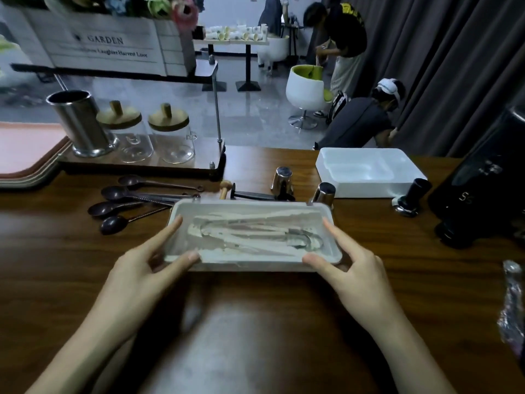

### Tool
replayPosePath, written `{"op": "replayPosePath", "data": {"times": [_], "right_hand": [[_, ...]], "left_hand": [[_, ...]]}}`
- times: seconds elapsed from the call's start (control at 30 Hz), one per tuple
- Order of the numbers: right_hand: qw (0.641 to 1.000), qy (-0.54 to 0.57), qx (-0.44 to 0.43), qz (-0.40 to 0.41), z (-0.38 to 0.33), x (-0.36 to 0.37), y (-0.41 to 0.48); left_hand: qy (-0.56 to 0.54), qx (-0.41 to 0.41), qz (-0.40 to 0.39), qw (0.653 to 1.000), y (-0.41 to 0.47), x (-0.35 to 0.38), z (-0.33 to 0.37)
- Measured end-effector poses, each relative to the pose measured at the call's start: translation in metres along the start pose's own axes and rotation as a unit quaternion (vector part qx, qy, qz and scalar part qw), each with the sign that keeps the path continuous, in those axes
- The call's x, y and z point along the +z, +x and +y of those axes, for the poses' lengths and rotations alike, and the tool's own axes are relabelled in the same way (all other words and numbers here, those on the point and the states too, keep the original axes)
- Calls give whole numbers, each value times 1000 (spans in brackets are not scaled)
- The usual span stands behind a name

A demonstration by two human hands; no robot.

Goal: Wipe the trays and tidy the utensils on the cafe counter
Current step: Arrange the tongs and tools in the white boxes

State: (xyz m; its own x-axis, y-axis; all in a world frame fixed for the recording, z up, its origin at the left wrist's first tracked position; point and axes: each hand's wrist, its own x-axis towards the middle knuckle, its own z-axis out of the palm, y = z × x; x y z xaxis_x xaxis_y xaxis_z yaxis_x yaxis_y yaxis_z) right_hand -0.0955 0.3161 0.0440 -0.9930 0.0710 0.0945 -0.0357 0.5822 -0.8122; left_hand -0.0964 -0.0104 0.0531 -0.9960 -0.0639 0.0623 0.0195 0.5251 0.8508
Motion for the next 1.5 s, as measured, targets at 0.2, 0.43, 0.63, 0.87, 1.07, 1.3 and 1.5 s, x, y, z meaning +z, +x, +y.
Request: {"op": "replayPosePath", "data": {"times": [0.2,0.43,0.63,0.87,1.07,1.3,1.5], "right_hand": [[997,-19,-62,36,-23,-74,91],[996,-42,-77,-14,-18,-77,226],[998,-23,-31,-40,7,-44,271],[993,-108,-21,-45,22,-24,287],[980,-193,-5,-45,41,-17,296],[963,-265,-18,-45,40,-4,295],[952,-300,-34,-51,46,2,294]], "left_hand": [[3,74,41,996,68,21,77],[19,68,66,995,186,52,88],[34,42,55,997,241,77,62],[91,47,6,995,264,78,34],[245,91,4,965,275,83,16],[319,124,5,940,280,83,-2],[349,109,1,931,279,81,-5]]}}
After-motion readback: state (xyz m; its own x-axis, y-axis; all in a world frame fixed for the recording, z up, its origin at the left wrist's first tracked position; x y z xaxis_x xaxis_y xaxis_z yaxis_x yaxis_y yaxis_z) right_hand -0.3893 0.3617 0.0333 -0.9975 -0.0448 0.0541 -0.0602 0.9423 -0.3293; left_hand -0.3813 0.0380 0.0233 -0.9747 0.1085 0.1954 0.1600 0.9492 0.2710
